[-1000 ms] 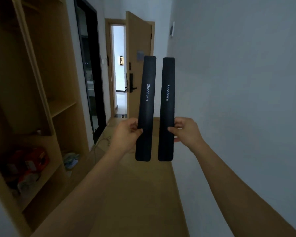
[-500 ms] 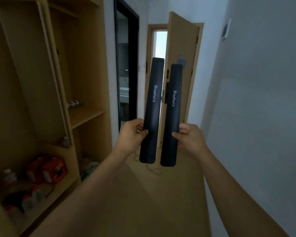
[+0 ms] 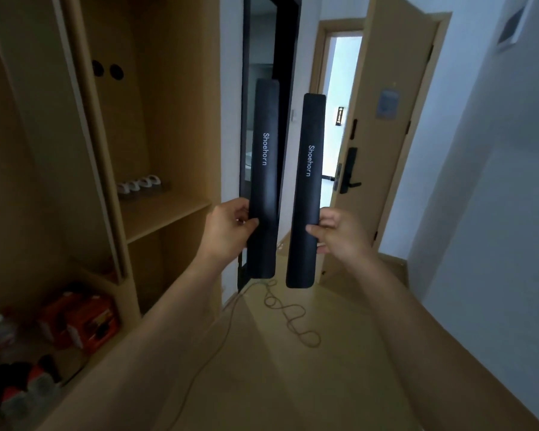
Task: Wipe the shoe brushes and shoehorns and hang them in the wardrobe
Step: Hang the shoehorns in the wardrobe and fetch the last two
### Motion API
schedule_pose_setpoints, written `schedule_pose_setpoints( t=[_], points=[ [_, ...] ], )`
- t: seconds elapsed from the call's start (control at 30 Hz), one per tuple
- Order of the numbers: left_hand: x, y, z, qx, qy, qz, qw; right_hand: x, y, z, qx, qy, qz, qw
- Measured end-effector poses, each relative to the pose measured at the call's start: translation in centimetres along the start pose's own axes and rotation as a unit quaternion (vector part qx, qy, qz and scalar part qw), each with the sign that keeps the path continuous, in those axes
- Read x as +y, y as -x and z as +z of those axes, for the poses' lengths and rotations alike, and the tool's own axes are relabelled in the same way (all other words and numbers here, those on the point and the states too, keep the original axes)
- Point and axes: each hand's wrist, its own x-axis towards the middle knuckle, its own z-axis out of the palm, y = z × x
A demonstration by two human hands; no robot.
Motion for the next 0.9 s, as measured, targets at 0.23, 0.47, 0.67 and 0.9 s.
schedule_pose_setpoints(
  t=[0.23,0.47,0.67,0.9],
  points=[
    [-7.0,-15.1,0.8,0.016,0.007,-0.004,1.0,2.9,-16.5,1.7,0.008,0.005,0.008,1.0],
    [-14.7,-26.1,-0.5,0.044,-0.039,-0.027,0.998,6.4,-30.2,6.2,-0.01,-0.037,0.021,0.999],
    [-20.6,-32.5,-2.5,0.107,-0.068,-0.055,0.99,8.7,-41.4,12.4,-0.054,-0.069,-0.019,0.996],
    [-26.3,-40.7,-5.7,0.194,-0.169,-0.076,0.963,9.8,-54.7,20.2,-0.175,-0.088,-0.082,0.977]
  ],
)
